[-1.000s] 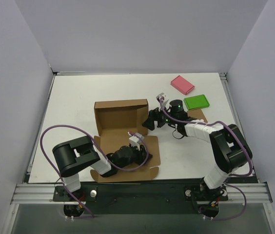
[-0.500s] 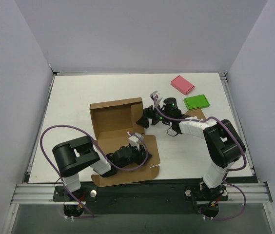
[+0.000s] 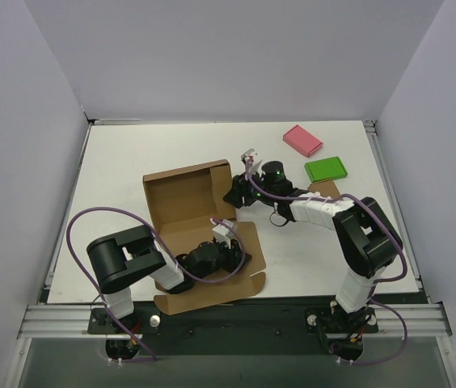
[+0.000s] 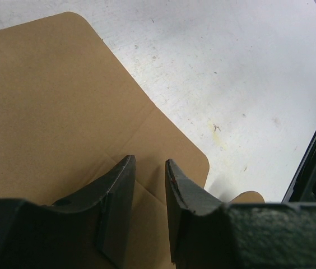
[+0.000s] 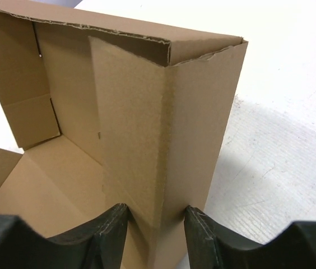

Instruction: Fold the paper box

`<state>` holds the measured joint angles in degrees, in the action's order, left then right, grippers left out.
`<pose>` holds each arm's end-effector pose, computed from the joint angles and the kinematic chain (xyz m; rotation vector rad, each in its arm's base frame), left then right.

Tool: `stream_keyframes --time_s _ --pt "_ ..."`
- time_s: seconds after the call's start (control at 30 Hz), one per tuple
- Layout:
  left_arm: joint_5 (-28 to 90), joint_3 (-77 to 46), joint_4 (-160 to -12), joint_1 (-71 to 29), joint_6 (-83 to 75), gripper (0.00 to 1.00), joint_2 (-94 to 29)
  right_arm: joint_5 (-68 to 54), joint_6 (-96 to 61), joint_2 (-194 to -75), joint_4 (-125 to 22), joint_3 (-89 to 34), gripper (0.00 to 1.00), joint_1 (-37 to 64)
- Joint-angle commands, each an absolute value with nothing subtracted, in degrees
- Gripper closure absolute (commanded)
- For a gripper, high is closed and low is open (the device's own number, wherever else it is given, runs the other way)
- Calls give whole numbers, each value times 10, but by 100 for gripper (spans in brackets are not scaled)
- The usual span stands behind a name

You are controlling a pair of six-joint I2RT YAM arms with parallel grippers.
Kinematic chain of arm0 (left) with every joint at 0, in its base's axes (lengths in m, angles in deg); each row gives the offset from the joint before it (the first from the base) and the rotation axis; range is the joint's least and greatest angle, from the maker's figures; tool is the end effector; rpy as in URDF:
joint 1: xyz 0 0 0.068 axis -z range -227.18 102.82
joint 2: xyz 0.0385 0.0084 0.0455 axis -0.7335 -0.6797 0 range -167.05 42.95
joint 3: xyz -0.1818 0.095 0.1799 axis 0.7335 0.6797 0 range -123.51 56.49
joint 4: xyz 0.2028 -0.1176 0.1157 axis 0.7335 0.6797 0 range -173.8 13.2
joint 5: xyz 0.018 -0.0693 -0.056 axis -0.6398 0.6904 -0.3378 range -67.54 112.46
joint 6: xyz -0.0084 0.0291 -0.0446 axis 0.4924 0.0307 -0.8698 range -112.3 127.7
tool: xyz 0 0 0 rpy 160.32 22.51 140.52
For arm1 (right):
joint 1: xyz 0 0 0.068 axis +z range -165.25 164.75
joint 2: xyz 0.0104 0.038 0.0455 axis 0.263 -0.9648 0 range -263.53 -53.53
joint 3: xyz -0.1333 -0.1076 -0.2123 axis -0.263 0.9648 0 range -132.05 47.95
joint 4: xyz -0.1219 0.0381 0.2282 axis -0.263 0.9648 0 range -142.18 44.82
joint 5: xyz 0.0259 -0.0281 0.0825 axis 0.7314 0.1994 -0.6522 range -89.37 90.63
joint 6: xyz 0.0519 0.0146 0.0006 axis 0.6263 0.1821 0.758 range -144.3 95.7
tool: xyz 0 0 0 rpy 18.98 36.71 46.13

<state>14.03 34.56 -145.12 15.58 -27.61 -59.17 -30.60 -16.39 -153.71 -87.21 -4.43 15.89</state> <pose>0.1327 -0.2461 0.1051 0.3775 1.9958 -0.9971 0.3136 0.2112 0.2090 -0.7656 1.7037 0.9668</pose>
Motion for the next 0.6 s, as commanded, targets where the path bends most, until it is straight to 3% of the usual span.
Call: stream_keyframes --time_s 0.0,0.17,0.47,0.57 --pt "165 361 -1401 160 -272 62 -596 -245 -193 -1546 -871 -68 61 169" --pt "160 358 -1397 166 -270 62 -598 -228 -196 -1550 -866 -68 67 175" --pt "157 345 -1361 167 -256 62 -572 -173 -214 -1545 -845 -60 92 186" --pt "155 325 -1315 167 -243 55 -532 -139 -227 -1531 -846 -44 98 192"
